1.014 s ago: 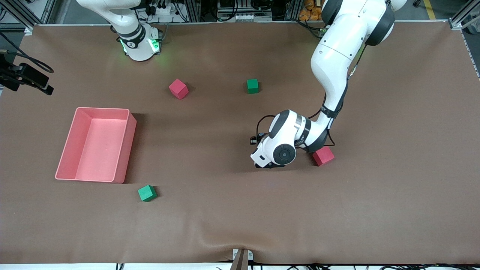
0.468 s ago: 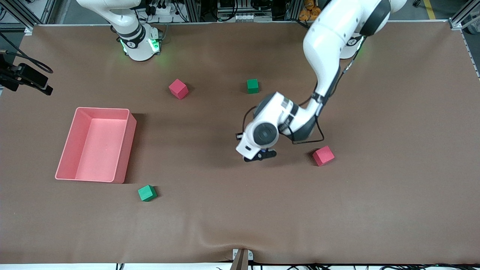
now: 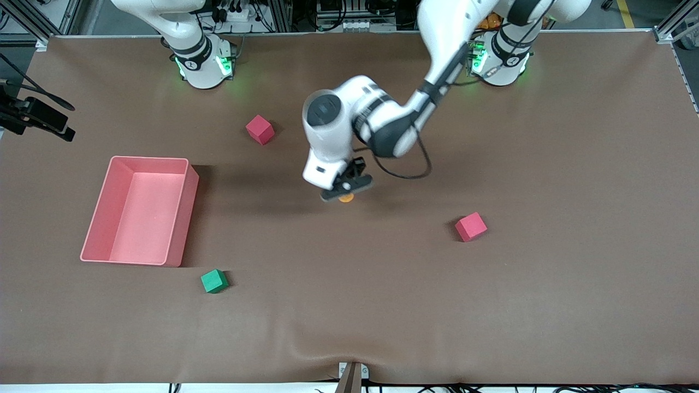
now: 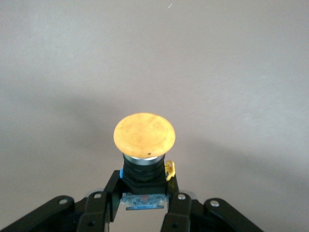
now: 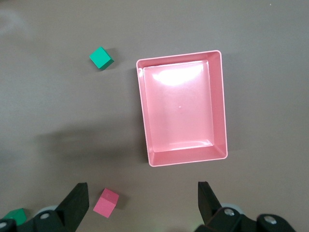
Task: Place and upright button with both arms
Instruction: 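Lift the button with the left gripper and carry it toward the green cube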
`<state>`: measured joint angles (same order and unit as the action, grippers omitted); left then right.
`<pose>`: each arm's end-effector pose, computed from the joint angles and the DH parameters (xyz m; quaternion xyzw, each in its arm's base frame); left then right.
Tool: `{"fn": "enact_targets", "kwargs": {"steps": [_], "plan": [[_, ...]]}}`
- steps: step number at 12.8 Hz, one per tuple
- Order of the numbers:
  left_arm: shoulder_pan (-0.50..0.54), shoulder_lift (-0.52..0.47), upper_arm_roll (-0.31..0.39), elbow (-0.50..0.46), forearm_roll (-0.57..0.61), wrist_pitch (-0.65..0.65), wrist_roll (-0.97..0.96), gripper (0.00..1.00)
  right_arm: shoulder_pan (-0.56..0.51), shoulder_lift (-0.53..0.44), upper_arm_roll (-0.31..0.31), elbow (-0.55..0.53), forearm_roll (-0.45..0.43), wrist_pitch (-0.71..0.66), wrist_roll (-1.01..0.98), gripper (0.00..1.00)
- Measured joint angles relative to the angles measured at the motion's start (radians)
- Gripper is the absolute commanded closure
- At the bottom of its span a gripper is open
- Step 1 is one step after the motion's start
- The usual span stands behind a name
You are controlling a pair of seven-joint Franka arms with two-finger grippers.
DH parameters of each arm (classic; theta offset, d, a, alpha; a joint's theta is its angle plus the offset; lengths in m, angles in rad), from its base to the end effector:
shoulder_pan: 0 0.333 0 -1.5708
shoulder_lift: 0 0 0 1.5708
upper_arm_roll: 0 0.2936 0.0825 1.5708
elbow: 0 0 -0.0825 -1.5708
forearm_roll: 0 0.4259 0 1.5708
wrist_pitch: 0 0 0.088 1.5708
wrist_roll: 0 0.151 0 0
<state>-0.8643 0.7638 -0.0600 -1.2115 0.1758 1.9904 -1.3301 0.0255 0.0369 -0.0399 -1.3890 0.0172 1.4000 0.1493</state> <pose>0.4900 -0.6040 0.2480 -0.9827 -0.1750 -0.0576 0.0183 0.5868 -0.0052 0.6133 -0.9966 0.0804 0.0134 0.0069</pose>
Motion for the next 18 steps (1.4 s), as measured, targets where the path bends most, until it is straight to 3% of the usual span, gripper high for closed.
{"fn": "enact_targets", "kwargs": {"steps": [4, 8, 14, 18], "plan": [[-0.101, 0.015, 0.001, -0.023, 0.324, 0.067, -0.2, 1.0, -0.013, 0.004, -0.004, -0.024, 0.0, -0.005, 0.001, 0.0], [-0.132, 0.071, 0.001, -0.033, 0.599, 0.091, -0.336, 1.0, -0.016, 0.007, -0.006, -0.025, 0.001, -0.005, 0.001, 0.0], [-0.18, 0.184, 0.003, -0.038, 0.846, 0.105, -0.483, 1.0, -0.017, 0.007, -0.006, -0.025, 0.001, -0.005, 0.001, 0.0], [-0.242, 0.227, 0.015, -0.053, 1.064, 0.106, -0.743, 1.0, -0.017, 0.007, -0.006, -0.025, 0.001, -0.005, 0.001, 0.0]]}}
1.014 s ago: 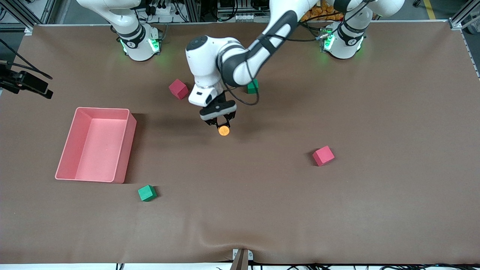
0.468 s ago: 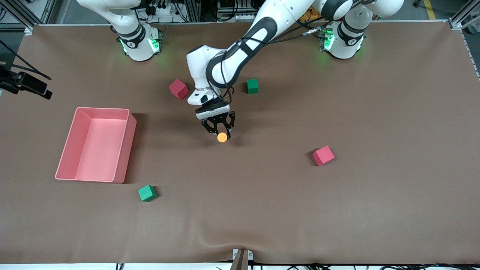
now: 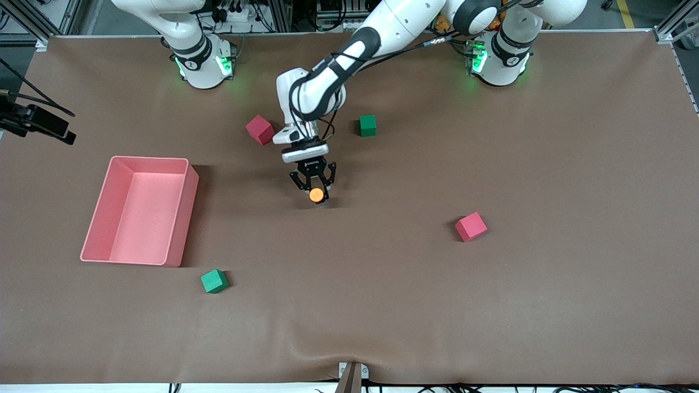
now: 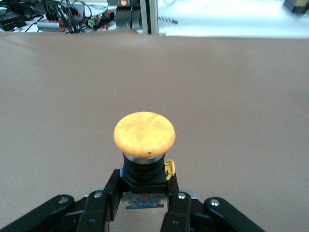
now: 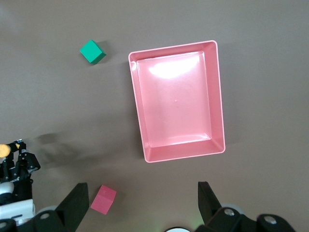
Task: Place and upright button with both arms
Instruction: 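Lift the button with the left gripper and carry it toward the green cube, then lower the button upright onto the table and open the left gripper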
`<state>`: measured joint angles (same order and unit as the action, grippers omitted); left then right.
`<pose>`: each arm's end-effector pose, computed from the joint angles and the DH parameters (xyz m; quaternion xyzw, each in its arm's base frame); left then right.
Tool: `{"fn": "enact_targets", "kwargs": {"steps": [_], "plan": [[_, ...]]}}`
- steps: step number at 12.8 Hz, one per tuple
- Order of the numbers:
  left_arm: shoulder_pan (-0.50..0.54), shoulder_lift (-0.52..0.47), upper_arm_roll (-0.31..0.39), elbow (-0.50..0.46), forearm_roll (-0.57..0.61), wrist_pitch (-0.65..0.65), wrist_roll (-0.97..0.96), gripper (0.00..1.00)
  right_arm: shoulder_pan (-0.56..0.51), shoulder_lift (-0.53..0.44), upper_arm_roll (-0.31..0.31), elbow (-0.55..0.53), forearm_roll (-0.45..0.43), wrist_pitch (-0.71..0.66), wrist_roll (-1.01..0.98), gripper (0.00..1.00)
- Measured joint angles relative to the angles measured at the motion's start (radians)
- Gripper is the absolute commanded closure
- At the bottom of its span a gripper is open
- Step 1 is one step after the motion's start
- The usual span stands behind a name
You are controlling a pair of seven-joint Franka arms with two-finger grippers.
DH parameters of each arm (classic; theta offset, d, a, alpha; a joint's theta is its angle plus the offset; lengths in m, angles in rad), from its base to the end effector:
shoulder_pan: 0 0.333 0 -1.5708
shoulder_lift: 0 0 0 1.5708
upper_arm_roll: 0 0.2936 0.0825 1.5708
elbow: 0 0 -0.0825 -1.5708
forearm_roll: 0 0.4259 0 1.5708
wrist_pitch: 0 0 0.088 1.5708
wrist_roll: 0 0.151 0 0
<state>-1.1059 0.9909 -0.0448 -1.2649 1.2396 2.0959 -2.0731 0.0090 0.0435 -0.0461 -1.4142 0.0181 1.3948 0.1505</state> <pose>0.3955 -0.6678 0.0989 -0.8813 -0.0771 -0.4641 0.0443 0.5871 -0.0183 0.5966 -0.9952 0.0923 0.0318 0.0062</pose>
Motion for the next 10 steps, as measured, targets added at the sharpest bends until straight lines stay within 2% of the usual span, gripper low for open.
{"fn": "enact_targets", "kwargs": {"steps": [6, 10], "plan": [[-0.02, 0.04, 0.014, -0.044, 0.209, -0.007, -0.177, 1.0, 0.0, 0.0, -0.002, 0.0, 0.0, 0.0, 0.0, 0.0], [-0.022, 0.079, 0.021, -0.051, 0.233, -0.011, -0.193, 1.0, -0.002, 0.0, -0.004, 0.0, 0.0, -0.003, 0.0, 0.0]]}}
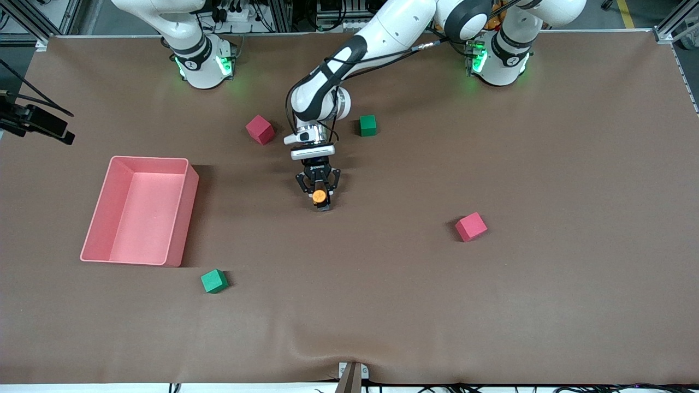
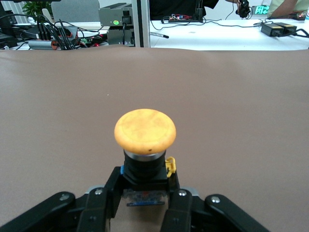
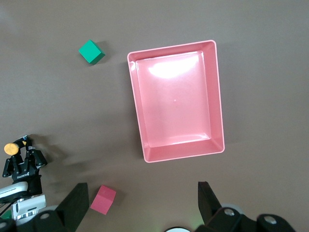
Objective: Place and upright button with both arms
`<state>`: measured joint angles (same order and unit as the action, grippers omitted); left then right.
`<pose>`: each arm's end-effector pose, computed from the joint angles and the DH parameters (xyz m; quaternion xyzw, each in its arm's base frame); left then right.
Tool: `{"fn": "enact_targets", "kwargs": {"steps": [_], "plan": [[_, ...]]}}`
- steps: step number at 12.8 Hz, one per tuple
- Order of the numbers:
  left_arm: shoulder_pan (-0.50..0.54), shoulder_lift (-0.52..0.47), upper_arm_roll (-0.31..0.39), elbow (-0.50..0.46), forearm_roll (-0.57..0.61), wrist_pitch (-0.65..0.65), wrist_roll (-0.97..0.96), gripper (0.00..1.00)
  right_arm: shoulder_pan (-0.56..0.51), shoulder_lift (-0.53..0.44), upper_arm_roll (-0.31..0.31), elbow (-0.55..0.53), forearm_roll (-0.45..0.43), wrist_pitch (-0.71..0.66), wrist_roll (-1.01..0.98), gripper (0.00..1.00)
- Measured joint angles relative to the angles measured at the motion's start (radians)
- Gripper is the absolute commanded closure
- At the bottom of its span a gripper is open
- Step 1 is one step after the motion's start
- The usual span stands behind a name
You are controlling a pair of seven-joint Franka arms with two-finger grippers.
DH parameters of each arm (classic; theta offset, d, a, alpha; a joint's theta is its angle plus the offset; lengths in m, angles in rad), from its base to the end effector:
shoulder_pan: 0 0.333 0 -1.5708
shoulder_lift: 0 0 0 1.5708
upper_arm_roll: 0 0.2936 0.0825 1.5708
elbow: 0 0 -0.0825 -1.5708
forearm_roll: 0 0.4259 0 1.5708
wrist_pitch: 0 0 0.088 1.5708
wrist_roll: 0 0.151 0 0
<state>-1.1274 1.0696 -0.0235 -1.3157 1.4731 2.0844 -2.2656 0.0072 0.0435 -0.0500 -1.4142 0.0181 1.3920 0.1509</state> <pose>0.3868 -0.6439 0.0313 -0.8455 -0.0432 -0.5309 0.0375 0.5866 -0.0215 0.5964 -0.9949 0.0953 0.0332 0.0061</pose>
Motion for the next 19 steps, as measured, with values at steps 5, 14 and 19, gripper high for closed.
{"fn": "enact_targets", "kwargs": {"steps": [5, 14, 19], "plan": [[0.0, 0.009, 0.004, -0.001, 0.01, 0.0, 0.0, 0.0, -0.023, 0.0, -0.001, 0.0, 0.0, -0.01, 0.0, 0.0], [-0.004, -0.03, -0.073, 0.059, -0.177, -0.004, -0.01, 0.0, -0.023, 0.0, 0.0, 0.0, 0.0, -0.011, 0.0, 0.0], [0.001, -0.23, -0.122, 0.107, -0.669, -0.009, 0.165, 0.0, -0.023, 0.0, 0.0, -0.001, 0.0, -0.012, 0.0, 0.0]]}}
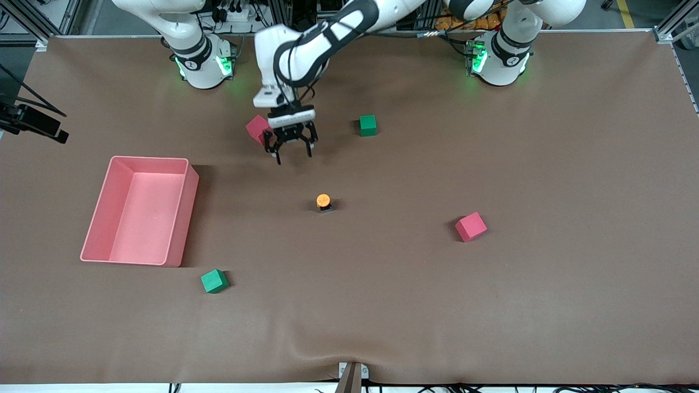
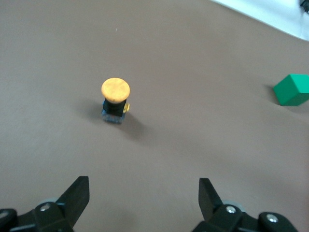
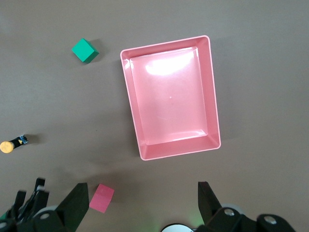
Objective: Place and upright button with both arms
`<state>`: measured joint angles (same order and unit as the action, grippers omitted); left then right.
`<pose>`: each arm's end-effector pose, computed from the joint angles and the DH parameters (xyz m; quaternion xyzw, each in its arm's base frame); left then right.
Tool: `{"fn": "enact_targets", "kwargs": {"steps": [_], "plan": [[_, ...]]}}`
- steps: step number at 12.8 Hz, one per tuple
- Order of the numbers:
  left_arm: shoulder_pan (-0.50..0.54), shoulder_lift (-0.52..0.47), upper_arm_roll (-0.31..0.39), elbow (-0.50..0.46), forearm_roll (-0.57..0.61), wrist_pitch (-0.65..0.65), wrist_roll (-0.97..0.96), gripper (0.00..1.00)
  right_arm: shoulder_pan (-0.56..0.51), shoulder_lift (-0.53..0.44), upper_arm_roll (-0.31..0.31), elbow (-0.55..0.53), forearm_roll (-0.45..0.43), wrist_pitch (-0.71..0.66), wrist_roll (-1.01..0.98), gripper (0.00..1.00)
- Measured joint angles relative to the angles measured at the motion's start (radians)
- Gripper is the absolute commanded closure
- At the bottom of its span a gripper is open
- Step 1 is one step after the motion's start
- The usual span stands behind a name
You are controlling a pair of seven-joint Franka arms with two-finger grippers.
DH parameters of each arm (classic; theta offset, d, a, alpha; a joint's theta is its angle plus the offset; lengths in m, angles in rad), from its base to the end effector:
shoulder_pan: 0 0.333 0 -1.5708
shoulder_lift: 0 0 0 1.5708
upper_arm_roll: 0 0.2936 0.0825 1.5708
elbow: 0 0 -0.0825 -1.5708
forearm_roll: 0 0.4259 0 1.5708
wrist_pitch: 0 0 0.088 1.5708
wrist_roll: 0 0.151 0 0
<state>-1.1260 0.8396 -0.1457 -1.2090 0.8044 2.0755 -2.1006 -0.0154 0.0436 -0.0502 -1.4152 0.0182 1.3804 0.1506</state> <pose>0.3198 -0.7297 0.2187 0.9263 0.2326 0.2919 0.0516 0.5841 -0.0348 0.5949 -0.9935 0.1065 0.0395 0.0062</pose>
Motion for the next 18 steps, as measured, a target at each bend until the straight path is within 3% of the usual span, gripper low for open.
{"fn": "enact_targets", "kwargs": {"steps": [3, 6, 13, 16, 18], "plan": [[0.073, -0.14, 0.012, 0.005, -0.267, -0.027, 0.158, 0.0, 0.0, 0.0, 0.0, 0.0, 0.0, 0.0, 0.0, 0.0], [0.226, -0.262, 0.014, 0.004, -0.426, -0.041, 0.369, 0.0, 0.0, 0.0, 0.001, -0.001, 0.0, 0.0, 0.0, 0.0], [0.562, -0.408, 0.009, -0.001, -0.599, -0.103, 0.575, 0.0, 0.0, 0.001, 0.004, -0.003, 0.0, 0.0, 0.0, 0.0], [0.68, -0.442, 0.007, -0.002, -0.628, -0.172, 0.852, 0.0, 0.0, 0.001, 0.003, -0.003, 0.0, 0.0, 0.0, 0.0], [0.776, -0.486, 0.01, -0.003, -0.747, -0.201, 1.074, 0.0, 0.0, 0.001, 0.003, -0.003, 0.0, 0.0, 0.0, 0.0]]}}
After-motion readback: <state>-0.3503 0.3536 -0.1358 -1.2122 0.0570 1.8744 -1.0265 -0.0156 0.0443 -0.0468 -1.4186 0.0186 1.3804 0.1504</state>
